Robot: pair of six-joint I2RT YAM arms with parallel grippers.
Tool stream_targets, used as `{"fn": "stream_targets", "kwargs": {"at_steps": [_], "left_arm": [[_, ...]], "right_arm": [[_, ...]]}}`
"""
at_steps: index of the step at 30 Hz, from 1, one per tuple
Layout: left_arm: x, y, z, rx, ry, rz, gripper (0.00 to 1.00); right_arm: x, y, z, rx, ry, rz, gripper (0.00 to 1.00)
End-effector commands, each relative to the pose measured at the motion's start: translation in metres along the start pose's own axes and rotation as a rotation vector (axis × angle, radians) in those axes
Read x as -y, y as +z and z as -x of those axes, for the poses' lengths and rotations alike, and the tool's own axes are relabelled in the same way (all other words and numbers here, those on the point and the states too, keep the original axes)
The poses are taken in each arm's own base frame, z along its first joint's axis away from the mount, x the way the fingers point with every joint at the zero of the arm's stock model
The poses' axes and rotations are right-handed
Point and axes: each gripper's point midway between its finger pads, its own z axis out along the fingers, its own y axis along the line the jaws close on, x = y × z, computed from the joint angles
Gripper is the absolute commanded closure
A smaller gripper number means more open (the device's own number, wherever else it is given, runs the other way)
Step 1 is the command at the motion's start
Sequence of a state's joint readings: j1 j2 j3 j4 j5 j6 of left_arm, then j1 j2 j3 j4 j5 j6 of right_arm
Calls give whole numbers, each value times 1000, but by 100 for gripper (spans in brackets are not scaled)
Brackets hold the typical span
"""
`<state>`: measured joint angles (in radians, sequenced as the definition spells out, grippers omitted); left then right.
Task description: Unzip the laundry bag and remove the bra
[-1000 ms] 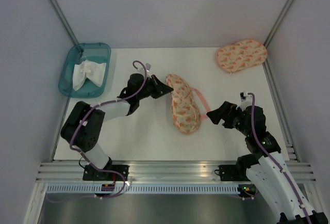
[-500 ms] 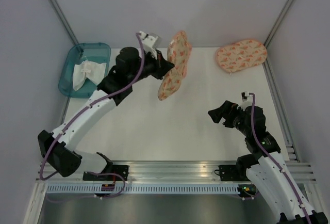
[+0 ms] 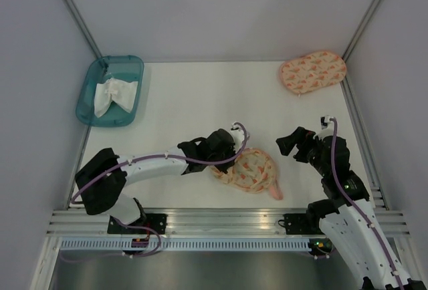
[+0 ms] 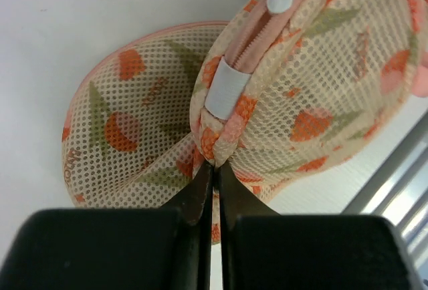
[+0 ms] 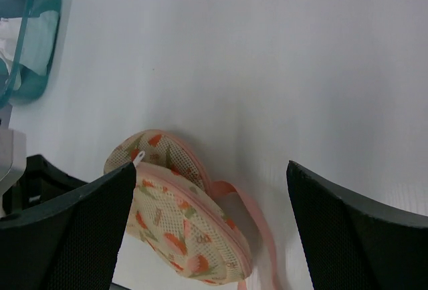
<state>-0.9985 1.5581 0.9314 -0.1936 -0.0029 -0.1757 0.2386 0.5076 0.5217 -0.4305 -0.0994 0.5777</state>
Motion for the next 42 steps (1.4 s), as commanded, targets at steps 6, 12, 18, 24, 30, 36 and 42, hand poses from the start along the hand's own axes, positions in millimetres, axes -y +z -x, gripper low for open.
{"fn": "stream_targets", "kwargs": {"at_steps": [6,12,18,24,30,36,42], "left_arm": [[68,-20,-16,97,-6,-95,98],[85,-38,-30,157,-56,-105,87],[118,-69,-32,203,-56,-226,55],[135,-88,-31,264,-121,-276,15],[115,-84,-25,316,-273,-175,0],[147,-76,-8,346,-354,-322,65],[207,-78,13,364,-383,-695,98]], "right_arm": [[-5,-2,21,48,-33,-15,2],[-5,2,22,42,-48,-20,2],[-2,5,22,35,-56,-38,2],[-1,8,20,17,-61,-41,2],[-1,8,18,8,-64,-36,2],[-6,8,15,6,-62,-3,5],[-8,10,6,-34,-63,25,18]]}}
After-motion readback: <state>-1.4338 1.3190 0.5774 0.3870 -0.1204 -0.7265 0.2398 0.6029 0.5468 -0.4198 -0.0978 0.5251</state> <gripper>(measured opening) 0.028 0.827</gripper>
